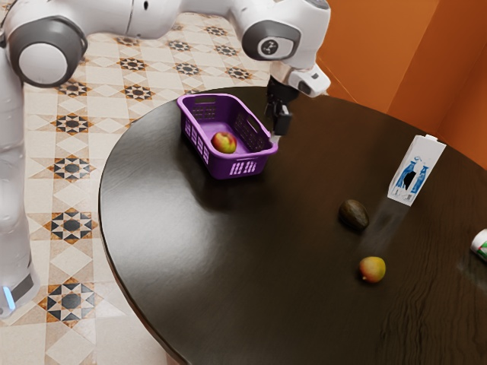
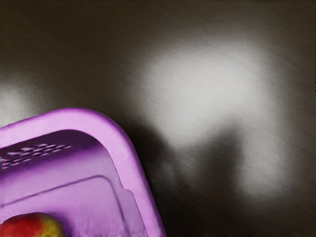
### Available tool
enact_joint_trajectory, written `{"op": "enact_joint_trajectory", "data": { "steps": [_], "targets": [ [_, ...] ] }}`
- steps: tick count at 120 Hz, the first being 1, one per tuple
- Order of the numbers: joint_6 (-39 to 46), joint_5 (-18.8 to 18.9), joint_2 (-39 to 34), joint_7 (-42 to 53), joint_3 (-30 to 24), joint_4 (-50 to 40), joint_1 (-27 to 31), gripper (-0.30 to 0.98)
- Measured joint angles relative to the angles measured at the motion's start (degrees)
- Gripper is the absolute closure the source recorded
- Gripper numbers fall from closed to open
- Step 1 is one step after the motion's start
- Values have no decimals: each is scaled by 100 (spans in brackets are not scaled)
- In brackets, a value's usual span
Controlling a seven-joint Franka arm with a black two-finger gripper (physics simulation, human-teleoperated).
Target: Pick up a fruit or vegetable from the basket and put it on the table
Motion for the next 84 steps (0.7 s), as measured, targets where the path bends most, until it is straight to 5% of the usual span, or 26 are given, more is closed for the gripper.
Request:
{"op": "enact_joint_trajectory", "data": {
  "steps": [26,50,72,84],
  "targets": [
    [51,200,-345,-44,-16,-65,-403,0],
    [89,169,-579,-103,500,-528,-1243,0],
    [126,136,-846,-113,512,-718,125,0],
    [178,111,-863,-116,509,-805,236,0]
  ]
}}
